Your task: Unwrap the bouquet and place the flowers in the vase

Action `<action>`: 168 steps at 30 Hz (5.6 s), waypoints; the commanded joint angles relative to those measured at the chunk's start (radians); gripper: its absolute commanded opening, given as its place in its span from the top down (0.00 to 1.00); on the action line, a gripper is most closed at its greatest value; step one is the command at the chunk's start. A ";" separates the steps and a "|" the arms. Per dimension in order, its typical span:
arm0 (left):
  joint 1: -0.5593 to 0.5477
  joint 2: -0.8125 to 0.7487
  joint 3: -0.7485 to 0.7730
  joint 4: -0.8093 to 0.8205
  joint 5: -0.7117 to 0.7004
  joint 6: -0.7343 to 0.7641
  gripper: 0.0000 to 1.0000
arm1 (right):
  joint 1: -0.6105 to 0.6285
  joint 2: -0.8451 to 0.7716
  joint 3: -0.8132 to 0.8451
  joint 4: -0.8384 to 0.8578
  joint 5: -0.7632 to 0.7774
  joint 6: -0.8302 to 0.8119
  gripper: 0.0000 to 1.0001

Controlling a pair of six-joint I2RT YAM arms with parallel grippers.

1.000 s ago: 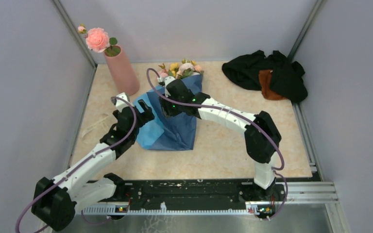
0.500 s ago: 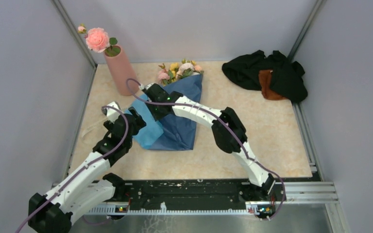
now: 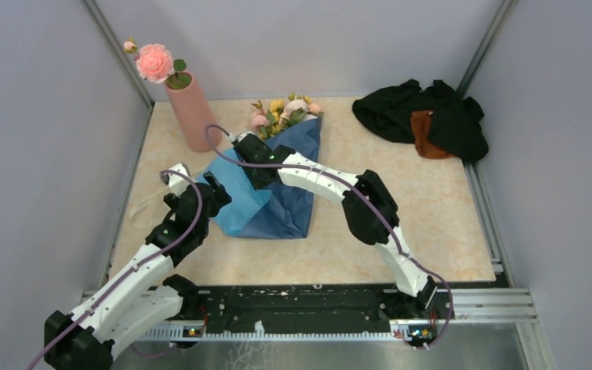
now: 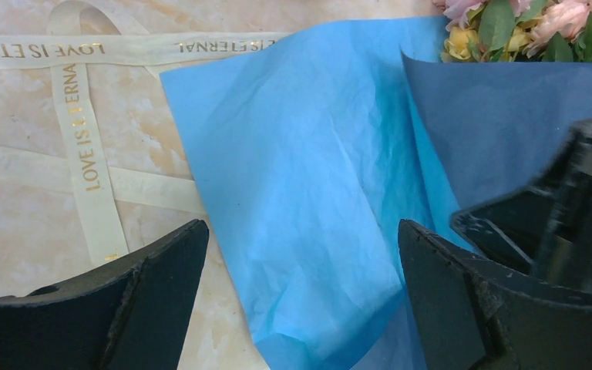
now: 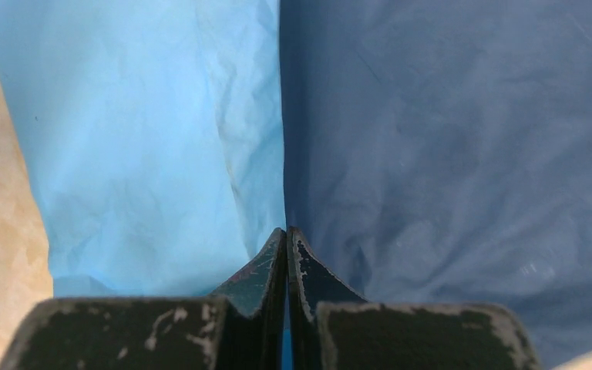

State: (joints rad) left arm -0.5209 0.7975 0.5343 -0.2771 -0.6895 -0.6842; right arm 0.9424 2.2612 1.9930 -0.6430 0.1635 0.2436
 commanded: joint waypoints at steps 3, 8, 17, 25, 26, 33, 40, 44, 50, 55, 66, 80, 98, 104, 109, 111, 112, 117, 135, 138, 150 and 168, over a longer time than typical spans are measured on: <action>0.007 0.017 -0.017 0.047 0.048 0.018 0.01 | 0.003 -0.297 -0.155 0.093 0.071 0.035 1.00; 0.007 0.057 -0.010 0.078 0.091 0.011 0.01 | -0.008 -0.459 -0.320 0.130 0.119 0.060 1.00; 0.006 0.095 -0.028 0.159 0.184 0.015 0.01 | -0.086 -0.756 -0.696 0.199 0.194 0.135 1.00; 0.005 0.066 -0.076 0.229 0.238 0.008 0.01 | -0.093 -1.022 -0.971 0.180 0.293 0.241 1.00; 0.004 0.064 -0.082 0.232 0.246 0.005 0.01 | -0.093 -1.048 -0.995 0.174 0.300 0.256 1.00; 0.004 0.057 -0.112 0.252 0.300 -0.006 0.01 | -0.088 -1.223 -1.181 0.137 0.301 0.359 1.00; 0.004 0.073 -0.115 0.269 0.342 -0.011 0.01 | -0.082 -1.404 -1.261 0.022 0.366 0.432 1.00; 0.004 0.085 -0.117 0.297 0.353 -0.017 0.01 | -0.082 -1.464 -1.241 -0.097 0.417 0.470 1.00; 0.005 0.077 -0.117 0.300 0.365 -0.017 0.01 | -0.082 -1.488 -1.267 -0.198 0.452 0.593 1.00; 0.004 0.066 -0.120 0.311 0.382 -0.012 0.01 | -0.083 -1.522 -1.357 -0.115 0.429 0.641 1.00; 0.004 0.083 -0.126 0.322 0.390 -0.008 0.01 | -0.097 -1.557 -1.364 -0.164 0.479 0.670 0.91; 0.005 0.079 -0.092 0.253 0.295 0.011 0.01 | -0.099 -0.968 -1.010 0.282 0.198 0.264 0.72; 0.006 0.022 -0.072 0.140 0.204 0.009 0.01 | -0.208 -0.419 -0.583 0.385 -0.065 0.064 0.72; 0.006 0.027 -0.076 0.135 0.203 0.013 0.01 | -0.141 -0.501 -0.613 0.358 -0.065 0.050 0.71; 0.007 0.028 -0.083 0.149 0.230 0.008 0.01 | -0.030 -0.619 -0.713 0.331 -0.017 0.085 0.57; 0.006 0.022 -0.084 0.151 0.239 0.010 0.01 | 0.003 -0.695 -0.797 0.377 -0.022 0.124 0.39; 0.005 0.017 -0.083 0.150 0.242 0.010 0.01 | 0.017 -0.723 -0.843 0.401 -0.030 0.145 0.37; 0.005 -0.010 -0.082 0.143 0.242 0.031 0.01 | 0.109 -0.830 -1.018 0.454 0.005 0.247 0.29; 0.006 0.005 -0.108 0.186 0.272 0.051 0.01 | 0.374 -0.899 -1.233 0.451 0.137 0.478 0.02; 0.006 0.007 -0.110 0.189 0.280 0.052 0.01 | 0.374 -0.839 -1.273 0.514 0.128 0.497 0.02; 0.006 -0.011 -0.125 0.178 0.294 0.054 0.01 | 0.379 -0.734 -1.272 0.558 0.121 0.502 0.02; 0.005 0.154 -0.045 0.269 0.264 0.062 0.01 | 0.038 -0.867 -0.910 0.270 0.153 0.167 0.35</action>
State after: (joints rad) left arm -0.5205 0.9089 0.4313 -0.0704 -0.4057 -0.6369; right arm 1.0935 1.3441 0.9668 -0.3466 0.3546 0.5472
